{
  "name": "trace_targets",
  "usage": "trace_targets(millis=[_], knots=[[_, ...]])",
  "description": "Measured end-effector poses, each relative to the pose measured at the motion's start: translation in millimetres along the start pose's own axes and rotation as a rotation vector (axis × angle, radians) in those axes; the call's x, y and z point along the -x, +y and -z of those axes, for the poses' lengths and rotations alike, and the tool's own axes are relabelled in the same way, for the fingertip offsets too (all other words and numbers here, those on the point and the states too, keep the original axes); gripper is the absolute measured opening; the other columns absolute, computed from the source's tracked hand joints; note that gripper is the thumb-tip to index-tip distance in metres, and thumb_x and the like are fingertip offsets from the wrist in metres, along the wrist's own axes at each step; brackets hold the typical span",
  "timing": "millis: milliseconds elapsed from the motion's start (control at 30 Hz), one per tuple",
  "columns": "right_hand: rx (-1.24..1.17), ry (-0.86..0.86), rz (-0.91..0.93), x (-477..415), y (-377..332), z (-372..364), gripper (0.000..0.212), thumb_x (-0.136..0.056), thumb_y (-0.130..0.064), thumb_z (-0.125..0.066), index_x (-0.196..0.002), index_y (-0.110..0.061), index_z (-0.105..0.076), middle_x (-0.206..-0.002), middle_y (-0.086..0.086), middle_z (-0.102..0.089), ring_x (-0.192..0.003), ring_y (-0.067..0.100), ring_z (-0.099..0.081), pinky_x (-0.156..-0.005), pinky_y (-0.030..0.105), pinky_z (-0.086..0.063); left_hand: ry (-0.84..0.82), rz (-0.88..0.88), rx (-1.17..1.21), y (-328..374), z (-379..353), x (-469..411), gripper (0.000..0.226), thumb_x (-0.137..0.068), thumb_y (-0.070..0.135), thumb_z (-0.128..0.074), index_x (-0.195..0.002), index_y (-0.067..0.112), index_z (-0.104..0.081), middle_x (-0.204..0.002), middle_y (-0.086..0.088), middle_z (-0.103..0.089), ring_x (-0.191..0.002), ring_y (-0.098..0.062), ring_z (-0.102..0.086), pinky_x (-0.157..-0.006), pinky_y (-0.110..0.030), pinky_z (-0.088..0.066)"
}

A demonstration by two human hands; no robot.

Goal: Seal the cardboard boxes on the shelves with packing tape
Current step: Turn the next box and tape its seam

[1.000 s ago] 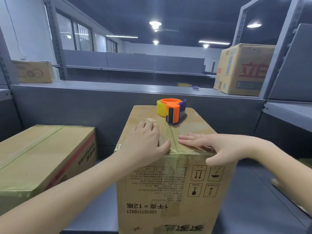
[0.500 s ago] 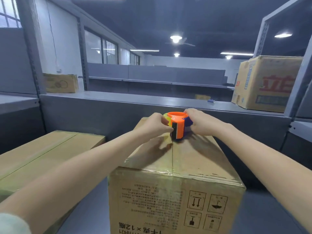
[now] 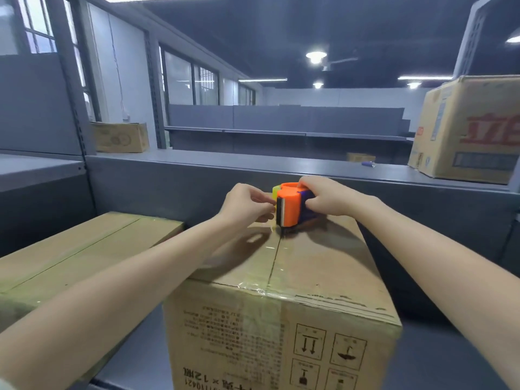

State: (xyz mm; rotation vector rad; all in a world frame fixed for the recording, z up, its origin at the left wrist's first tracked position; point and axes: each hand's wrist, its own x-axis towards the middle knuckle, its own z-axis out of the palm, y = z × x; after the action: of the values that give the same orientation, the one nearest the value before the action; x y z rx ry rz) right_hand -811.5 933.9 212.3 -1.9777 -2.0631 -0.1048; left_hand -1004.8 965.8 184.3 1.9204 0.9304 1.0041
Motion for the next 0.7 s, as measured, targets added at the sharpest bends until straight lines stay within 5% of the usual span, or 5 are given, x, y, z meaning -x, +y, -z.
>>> trace_targets(millis=[133,333,467,567,700], knots=[[-0.164,0.130,0.087,15,-13,20,0.022,-0.086,-0.020,-0.036,-0.104,-0.012,-0.046,-0.094,0.010,-0.059,-0.080,0.024,-0.053,-0.062,0.031,-0.040,0.017,0.041,0.096,29,19,3,0.014,-0.086,0.006,-0.059,-0.075,0.003,-0.067,-0.059,-0.005,-0.064,-0.050,-0.007,-0.061,-0.054,-0.017,-0.053],[-0.369,-0.003,0.158,50,-47,82,0.030,-0.080,-0.037,-0.032,-0.108,-0.036,-0.041,-0.078,-0.008,-0.055,-0.051,-0.008,-0.054,-0.042,0.008,-0.037,-0.081,0.201,0.235,74,57,15,0.014,-0.090,0.010,-0.057,-0.079,0.004,-0.062,-0.048,-0.004,-0.059,-0.041,-0.009,-0.054,-0.044,-0.015,-0.042],[-0.415,-0.198,0.195,61,-58,89,0.029,-0.088,-0.056,-0.046,-0.113,-0.041,-0.045,-0.100,-0.010,-0.062,-0.079,0.002,-0.064,-0.066,0.018,-0.050,-0.239,0.343,0.405,68,60,27,0.014,-0.093,0.010,-0.051,-0.082,0.005,-0.059,-0.047,-0.002,-0.054,-0.039,-0.007,-0.048,-0.043,-0.012,-0.037],[-0.356,-0.234,0.200,67,-65,76,0.055,-0.072,-0.064,-0.049,-0.123,-0.045,-0.043,-0.083,-0.021,-0.063,-0.074,-0.001,-0.065,-0.056,0.011,-0.048,-0.235,0.421,0.446,49,58,34,0.013,-0.094,0.006,-0.047,-0.083,0.004,-0.055,-0.046,-0.002,-0.053,-0.037,-0.007,-0.051,-0.039,-0.011,-0.038],[-0.199,-0.177,0.215,65,-75,70,0.064,-0.068,-0.070,-0.047,-0.130,-0.058,-0.038,-0.097,-0.030,-0.052,-0.084,-0.001,-0.057,-0.059,0.010,-0.044,-0.193,0.464,0.524,30,64,36,0.011,-0.093,0.007,-0.051,-0.083,0.004,-0.055,-0.051,-0.003,-0.053,-0.038,-0.008,-0.051,-0.042,-0.013,-0.040]])
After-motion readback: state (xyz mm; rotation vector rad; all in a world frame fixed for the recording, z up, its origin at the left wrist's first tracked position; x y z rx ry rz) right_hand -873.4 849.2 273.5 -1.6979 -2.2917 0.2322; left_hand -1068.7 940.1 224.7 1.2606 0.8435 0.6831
